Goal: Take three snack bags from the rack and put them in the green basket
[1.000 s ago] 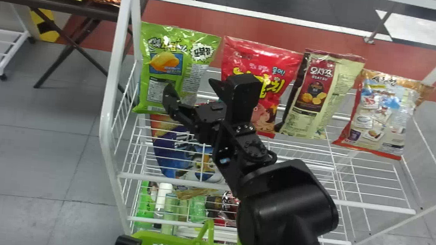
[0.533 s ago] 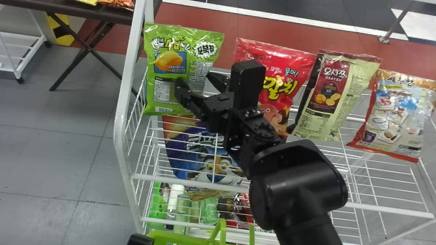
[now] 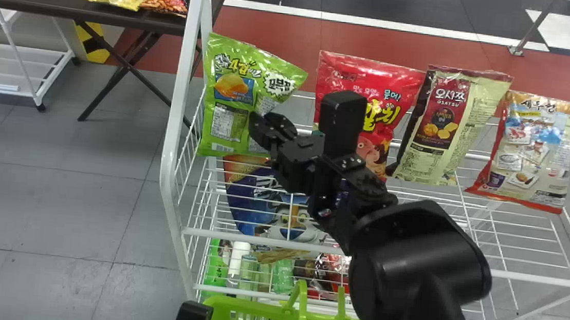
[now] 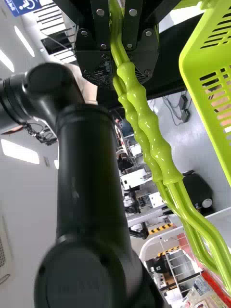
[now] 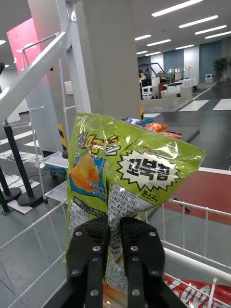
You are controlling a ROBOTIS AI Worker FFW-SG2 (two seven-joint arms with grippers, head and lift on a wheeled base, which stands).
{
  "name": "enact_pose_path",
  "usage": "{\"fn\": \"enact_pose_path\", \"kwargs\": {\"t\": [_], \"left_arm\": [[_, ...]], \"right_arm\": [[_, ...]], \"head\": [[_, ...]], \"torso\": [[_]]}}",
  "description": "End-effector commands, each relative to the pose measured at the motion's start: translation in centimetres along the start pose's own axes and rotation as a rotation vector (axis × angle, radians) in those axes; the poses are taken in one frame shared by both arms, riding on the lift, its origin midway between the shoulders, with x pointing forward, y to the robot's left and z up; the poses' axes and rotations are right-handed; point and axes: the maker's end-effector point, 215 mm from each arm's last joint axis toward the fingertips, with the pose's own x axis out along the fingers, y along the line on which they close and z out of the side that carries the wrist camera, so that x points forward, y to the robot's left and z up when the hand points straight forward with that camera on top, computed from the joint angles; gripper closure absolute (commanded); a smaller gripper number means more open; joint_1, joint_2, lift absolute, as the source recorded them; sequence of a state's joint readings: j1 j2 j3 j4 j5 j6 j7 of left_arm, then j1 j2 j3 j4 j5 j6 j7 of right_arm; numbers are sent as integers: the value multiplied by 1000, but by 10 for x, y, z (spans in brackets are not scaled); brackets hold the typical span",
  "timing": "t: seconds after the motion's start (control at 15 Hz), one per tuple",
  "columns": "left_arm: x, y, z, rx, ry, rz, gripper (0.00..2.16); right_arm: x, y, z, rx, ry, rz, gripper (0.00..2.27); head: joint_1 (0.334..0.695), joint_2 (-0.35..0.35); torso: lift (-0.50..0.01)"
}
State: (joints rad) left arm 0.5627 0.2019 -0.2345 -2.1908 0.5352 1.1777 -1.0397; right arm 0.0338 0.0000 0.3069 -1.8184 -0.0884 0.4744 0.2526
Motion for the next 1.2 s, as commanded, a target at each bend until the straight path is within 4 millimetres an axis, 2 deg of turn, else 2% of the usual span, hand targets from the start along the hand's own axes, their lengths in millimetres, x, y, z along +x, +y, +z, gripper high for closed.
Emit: {"fn": "enact_pose_path", "kwargs": {"t": [0.0, 0.07, 0.13, 0.33, 0.4, 0.53, 0.6, 0.67, 0.73, 0.8, 0.87, 1.0, 1.13], "left_arm": [[-3, 0, 5, 13, -15, 5, 1173], [-4, 2, 6, 17, -18, 11, 1173], [-3, 3, 9, 26, -24, 15, 1173], [0, 4, 14, 44, -35, 24, 1173], [1, 4, 13, 45, -34, 24, 1173], [2, 4, 15, 45, -40, 22, 1173], [1, 4, 13, 41, -45, 26, 1173], [-2, 5, 14, 46, -71, 38, 1173], [-3, 5, 14, 51, -89, 41, 1173], [-3, 7, 15, 56, -95, 48, 1173], [-3, 7, 14, 56, -96, 52, 1173], [-3, 8, 15, 60, -99, 58, 1173], [-5, 10, 17, 65, -97, 65, 1173]], "right_arm": [[-36, 16, 18, 19, -39, -5, 2142], [-57, 15, 29, 21, -61, -19, 2142], [-76, 16, 30, 25, -57, -22, 2142], [-158, -10, 50, -8, -85, -128, 2142], [-183, -21, 52, -19, -85, -166, 2142], [-243, -42, 71, -85, -137, -249, 2142], [-260, -51, 73, -100, -133, -277, 2142], [-269, -61, 61, -101, -78, -293, 2142], [-275, -66, 40, -74, 13, -290, 2138], [-290, -72, 9, -2, 131, -291, 2138], [-306, -70, -24, 86, 249, -274, 2138], [-340, -67, -78, 215, 444, -278, 2138], [-367, -50, -115, 339, 584, -262, 2138]], "head": [[695, -86], [695, -89], [695, -95], [695, -151], [695, -220], [695, -320], [695, -350], [695, -350], [695, -350], [695, -350], [695, -350], [695, -350], [695, -350]], "torso": [[-7], [-7], [-7], [-7], [-7], [-7], [-7], [-7], [-7], [-7], [-7], [-7], [-7]]}}
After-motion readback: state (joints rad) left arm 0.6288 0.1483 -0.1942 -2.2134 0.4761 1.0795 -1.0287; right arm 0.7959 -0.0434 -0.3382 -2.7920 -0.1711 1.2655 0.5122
